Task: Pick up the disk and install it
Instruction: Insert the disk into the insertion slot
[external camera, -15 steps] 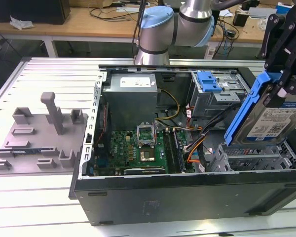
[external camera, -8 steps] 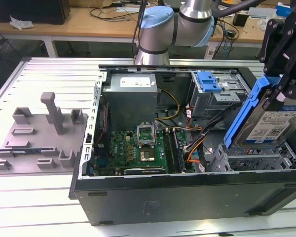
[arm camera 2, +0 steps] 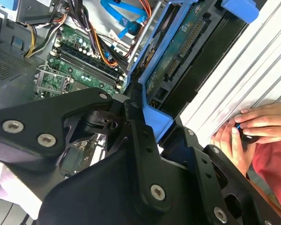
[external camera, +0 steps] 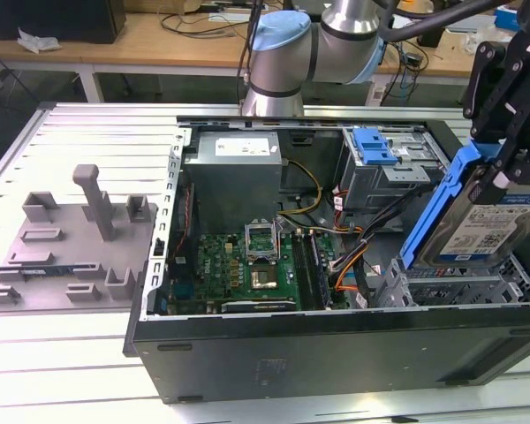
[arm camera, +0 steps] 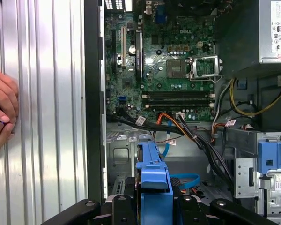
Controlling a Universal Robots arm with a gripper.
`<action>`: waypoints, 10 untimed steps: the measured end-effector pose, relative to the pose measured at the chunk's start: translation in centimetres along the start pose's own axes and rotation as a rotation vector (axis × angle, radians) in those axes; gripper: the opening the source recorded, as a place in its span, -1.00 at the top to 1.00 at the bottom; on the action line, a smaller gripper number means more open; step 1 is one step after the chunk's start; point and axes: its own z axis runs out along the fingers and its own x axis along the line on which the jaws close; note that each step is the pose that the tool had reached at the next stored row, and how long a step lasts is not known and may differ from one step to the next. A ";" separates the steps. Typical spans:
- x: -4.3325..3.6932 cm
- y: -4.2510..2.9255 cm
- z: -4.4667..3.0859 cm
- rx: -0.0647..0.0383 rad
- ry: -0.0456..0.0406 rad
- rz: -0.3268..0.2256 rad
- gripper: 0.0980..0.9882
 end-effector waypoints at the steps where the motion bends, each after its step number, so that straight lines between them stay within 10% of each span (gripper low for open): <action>1: 0.02 -0.03 0.10 0.000 0.0001 0.000 0.39; 10: 0.19 -0.11 2.19 0.000 0.0001 0.000 0.39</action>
